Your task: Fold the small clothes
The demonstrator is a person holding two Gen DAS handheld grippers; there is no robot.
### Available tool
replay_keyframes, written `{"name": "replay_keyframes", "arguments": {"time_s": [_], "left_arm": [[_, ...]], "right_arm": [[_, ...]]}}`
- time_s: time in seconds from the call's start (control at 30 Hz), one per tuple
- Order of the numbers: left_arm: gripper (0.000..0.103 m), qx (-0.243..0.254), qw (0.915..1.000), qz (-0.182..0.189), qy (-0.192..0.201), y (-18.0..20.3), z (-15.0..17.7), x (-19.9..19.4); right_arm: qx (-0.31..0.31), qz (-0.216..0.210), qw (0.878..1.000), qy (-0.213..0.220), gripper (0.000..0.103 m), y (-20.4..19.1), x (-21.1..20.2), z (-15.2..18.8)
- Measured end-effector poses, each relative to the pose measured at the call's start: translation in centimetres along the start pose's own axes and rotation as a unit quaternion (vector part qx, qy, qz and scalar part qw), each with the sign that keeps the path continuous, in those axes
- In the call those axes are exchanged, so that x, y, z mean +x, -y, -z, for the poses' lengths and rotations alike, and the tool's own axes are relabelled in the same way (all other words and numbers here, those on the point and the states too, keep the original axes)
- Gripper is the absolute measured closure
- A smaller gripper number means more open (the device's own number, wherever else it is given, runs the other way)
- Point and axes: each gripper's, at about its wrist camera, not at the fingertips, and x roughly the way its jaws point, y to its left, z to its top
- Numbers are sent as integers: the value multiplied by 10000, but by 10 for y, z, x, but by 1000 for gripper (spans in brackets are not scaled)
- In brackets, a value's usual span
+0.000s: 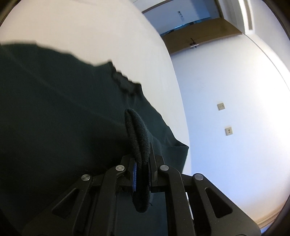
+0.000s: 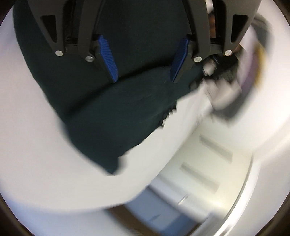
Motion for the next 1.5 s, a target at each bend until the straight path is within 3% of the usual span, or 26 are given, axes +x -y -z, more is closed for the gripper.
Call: {"name": "replay_keyframes", "arguments": {"time_s": [0.07,0.13,0.4,0.57,0.87,1.1,1.2,1.27,1.5], "left_arm": [[96,167,9998,-135,59,3,-1,-6],[96,278,9993,-202,124,7,-3,-10],[96,606,9972,-174,393,10,0,-52],[96,467,9975,-257,460,-5,-2,-72],[96,463,9976,-254,442,-12,-6,-64],[96,288,9979,-330,476,-23,-11,-46],[96,125,9982,-352,461,-35,-10,-41],[96,77,9981,-411,442,-43,-9,-37],[96,217,9976,-605,275,-62,-6,-21]], "right_arm": [[1018,-489,9935,-126,32,31,4,-2],[1639,-827,9829,-139,32,46,11,-3],[2794,-1297,9512,200,34,72,28,-27],[2804,-1200,9518,305,34,64,44,-47],[2843,-1243,9502,285,32,51,71,-61],[2844,-1481,9437,808,33,68,68,-75],[2610,-1461,9477,1116,35,68,57,-75],[2669,-1566,9424,1267,37,71,55,-70],[2437,-1509,9481,1376,37,65,56,-64]]}}
